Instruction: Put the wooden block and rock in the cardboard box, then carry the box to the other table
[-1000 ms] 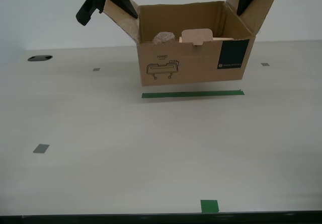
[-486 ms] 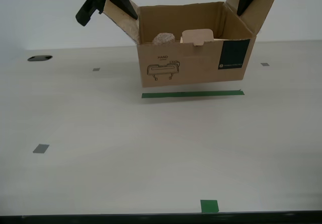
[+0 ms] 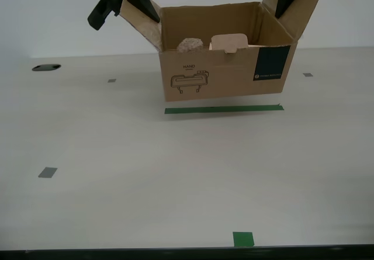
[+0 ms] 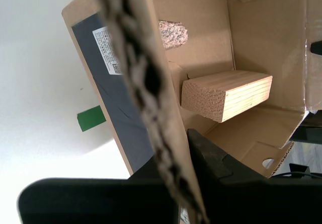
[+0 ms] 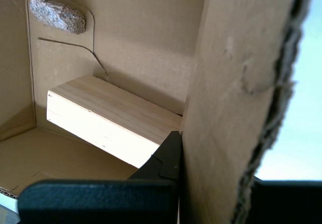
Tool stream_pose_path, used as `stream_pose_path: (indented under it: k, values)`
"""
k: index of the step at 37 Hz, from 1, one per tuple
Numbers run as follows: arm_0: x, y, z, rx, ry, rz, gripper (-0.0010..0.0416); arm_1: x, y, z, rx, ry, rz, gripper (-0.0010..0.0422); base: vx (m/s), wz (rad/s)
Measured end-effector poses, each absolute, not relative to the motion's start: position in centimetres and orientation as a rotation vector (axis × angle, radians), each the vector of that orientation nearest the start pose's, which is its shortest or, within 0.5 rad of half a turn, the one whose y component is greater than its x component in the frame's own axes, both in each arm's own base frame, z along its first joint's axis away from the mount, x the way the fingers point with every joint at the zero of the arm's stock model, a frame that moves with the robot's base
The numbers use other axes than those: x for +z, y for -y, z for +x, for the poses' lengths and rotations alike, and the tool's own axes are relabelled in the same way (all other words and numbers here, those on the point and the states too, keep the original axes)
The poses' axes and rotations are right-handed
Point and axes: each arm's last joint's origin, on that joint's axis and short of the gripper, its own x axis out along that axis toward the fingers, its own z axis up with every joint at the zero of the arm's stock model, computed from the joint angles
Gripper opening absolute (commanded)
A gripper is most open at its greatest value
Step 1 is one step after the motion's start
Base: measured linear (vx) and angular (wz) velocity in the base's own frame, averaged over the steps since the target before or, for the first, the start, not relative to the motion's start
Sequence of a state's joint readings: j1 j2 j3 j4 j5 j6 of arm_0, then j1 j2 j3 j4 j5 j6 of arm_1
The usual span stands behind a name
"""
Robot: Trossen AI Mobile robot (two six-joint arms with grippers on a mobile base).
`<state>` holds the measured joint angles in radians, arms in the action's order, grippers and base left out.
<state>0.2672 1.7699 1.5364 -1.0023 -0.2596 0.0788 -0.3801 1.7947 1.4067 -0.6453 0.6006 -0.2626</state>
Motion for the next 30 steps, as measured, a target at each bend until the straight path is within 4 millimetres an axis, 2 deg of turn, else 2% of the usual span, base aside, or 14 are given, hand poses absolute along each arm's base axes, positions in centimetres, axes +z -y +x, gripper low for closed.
stream_pose_path:
  k: [30]
  values:
    - [27.35, -10.18, 34.05, 0.409, -1.273, 0.06, -0.0001, 24.42, 15.38, 34.08, -0.741, -1.197, -0.336, -0.0001, -0.001, 0.011]
